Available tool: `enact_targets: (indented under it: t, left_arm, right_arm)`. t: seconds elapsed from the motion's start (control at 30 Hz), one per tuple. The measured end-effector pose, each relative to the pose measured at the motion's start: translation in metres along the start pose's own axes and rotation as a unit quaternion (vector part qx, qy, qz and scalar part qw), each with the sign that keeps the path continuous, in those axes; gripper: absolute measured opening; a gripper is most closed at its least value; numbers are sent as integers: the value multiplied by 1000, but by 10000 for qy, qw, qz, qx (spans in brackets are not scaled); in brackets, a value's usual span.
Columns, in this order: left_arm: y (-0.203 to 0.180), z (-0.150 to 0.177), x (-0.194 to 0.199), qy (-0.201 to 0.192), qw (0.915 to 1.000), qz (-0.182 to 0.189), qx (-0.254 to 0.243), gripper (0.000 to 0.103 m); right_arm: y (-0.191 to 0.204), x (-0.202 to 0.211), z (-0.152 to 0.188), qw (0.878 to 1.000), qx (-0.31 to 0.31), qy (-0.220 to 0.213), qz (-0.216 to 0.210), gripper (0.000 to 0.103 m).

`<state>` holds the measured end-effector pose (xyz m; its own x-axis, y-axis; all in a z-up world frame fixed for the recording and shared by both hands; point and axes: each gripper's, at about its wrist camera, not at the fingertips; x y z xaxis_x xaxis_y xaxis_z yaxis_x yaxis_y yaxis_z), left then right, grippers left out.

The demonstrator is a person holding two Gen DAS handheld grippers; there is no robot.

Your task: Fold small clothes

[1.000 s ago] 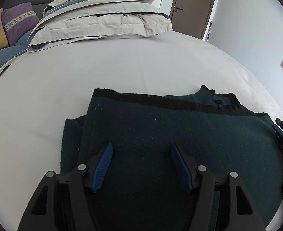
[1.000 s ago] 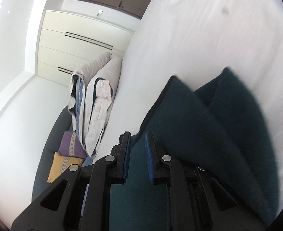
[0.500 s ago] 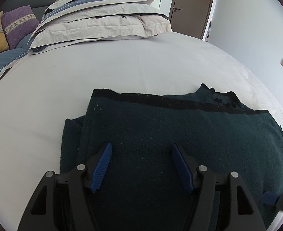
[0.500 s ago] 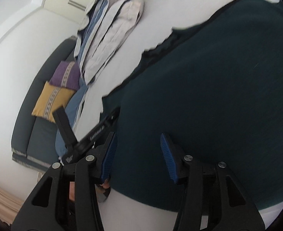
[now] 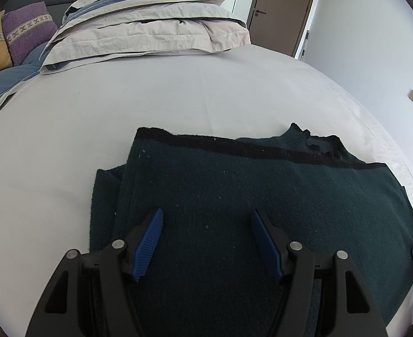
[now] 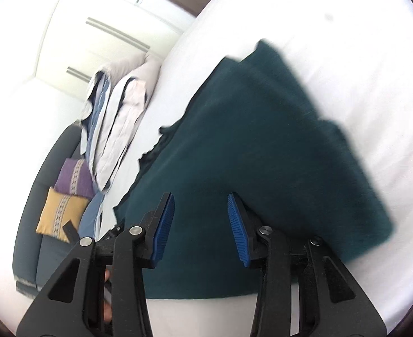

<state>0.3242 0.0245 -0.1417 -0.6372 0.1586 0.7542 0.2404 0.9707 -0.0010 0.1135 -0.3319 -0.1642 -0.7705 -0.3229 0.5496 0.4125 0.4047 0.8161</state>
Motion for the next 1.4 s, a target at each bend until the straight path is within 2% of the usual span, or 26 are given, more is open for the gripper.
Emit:
enact_targets:
  t: [0.07, 0.13, 0.23, 0.3, 0.37, 0.43, 0.47, 0.5, 0.57, 0.67, 0.77, 0.9, 0.93, 0.97, 1.0, 1.03, 1.1, 1.17, 1.23, 1.3, 1.4]
  left_arm:
    - [-7, 5, 18, 27, 9999, 129, 63, 66]
    - [-24, 14, 43, -93, 9982, 577, 106, 64]
    - [-63, 30, 74, -289, 9938, 1068, -55, 64]
    - [-85, 42, 75, -209, 9899, 1400, -100, 64]
    - [-98, 55, 65, 9, 9903, 1372, -230, 64]
    - [-93, 64, 58, 71, 9911, 1317, -168, 57]
    - [-85, 66, 58, 56, 9910, 1335, -85, 46]
    - [-78, 66, 59, 83, 9907, 1356, -12, 39]
    - [-61, 67, 62, 101, 9905, 1362, 125, 38]
    - [-38, 77, 67, 59, 9887, 1463, 324, 38]
    - [-18, 90, 74, -13, 9856, 1604, 543, 38]
    - [6, 105, 88, -100, 9825, 1666, 833, 38]
    - [12, 108, 92, -116, 9804, 1722, 951, 38]
    - [18, 111, 99, -122, 9806, 1646, 1058, 44]
    - [23, 113, 108, -153, 9832, 1436, 1119, 50]
    - [29, 115, 120, -279, 9837, 1331, 1174, 52]
    - [43, 118, 140, -555, 9810, 1251, 1373, 67]
    - [57, 120, 151, -691, 9783, 1171, 1561, 75]
    - [68, 119, 147, -589, 9763, 1211, 1693, 75]
    - [78, 117, 137, -496, 9734, 1275, 1838, 75]
    - [87, 113, 126, -407, 9676, 1568, 1935, 75]
  right_arm:
    - [-3, 15, 3, 9997, -106, -164, 131, 40]
    - [3, 18, 18, 10000, -36, -70, 9, 42]
    - [16, 3, 45, 9984, 61, 504, -257, 42]
    - [29, -15, 69, 9951, 170, 884, -397, 42]
    - [40, -31, 91, 9894, 315, 1343, -445, 42]
    - [42, -47, 108, 9853, 481, 1620, -267, 42]
    - [39, -50, 111, 9860, 511, 1583, -152, 40]
    - [35, -51, 111, 9858, 473, 1589, -248, 40]
    - [25, -44, 103, 9886, 316, 1435, -335, 38]
    - [5, -25, 78, 9947, 13, 966, -351, 37]
    - [-17, 3, 52, 9978, -342, 455, -344, 37]
    - [-36, 48, 30, 9986, -477, -124, -174, 40]
    - [-36, 57, 30, 9989, -383, -252, -53, 40]
    - [-33, 65, 33, 9991, -210, -364, 107, 41]
    - [-28, 72, 39, 9986, 16, -454, 259, 42]
    - [-22, 79, 45, 9977, 258, -525, 355, 42]
    - [-8, 92, 58, 9926, 848, -676, 547, 44]
    - [11, 97, 75, 9847, 1392, -794, 681, 47]
    - [31, 100, 91, 9767, 1856, -824, 694, 53]
    - [54, 101, 106, 9705, 2176, -834, 618, 68]
    - [86, 102, 124, 9694, 2367, -629, 179, 81]
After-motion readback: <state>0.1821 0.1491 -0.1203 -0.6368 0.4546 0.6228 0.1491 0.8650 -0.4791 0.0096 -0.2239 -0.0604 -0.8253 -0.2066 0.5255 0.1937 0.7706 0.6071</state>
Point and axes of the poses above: each gripper's, at about its wrist camera, not at the fingertips, and x roughly against the way its jaws point, y to its left, z to its underside, and after that the axes turned 15 degrees about -x, right-handed
